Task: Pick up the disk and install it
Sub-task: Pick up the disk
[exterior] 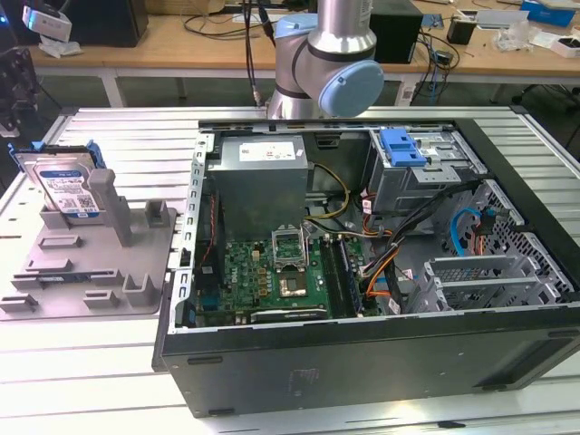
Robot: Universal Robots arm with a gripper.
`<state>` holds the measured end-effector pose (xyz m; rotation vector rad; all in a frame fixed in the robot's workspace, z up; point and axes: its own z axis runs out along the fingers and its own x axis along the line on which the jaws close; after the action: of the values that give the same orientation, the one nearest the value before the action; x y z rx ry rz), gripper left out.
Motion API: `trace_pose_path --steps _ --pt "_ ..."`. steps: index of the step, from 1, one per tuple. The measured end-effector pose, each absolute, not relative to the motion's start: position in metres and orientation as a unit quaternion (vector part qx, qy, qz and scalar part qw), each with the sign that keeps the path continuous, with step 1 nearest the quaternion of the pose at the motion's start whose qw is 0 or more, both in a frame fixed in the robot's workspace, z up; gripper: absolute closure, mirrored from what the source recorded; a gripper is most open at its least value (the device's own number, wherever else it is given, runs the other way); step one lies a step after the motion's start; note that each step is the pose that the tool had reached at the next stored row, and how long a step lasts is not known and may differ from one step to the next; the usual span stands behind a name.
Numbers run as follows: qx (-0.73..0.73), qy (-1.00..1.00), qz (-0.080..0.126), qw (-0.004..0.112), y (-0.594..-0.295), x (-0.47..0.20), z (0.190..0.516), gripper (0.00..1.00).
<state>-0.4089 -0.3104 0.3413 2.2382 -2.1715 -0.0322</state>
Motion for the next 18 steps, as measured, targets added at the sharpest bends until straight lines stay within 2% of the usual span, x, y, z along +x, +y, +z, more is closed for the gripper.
trace_pose_path --steps 18 --pt "0.718 -0.696 -0.010 0.011 -0.3124 -0.4064 0.3317 0.50"
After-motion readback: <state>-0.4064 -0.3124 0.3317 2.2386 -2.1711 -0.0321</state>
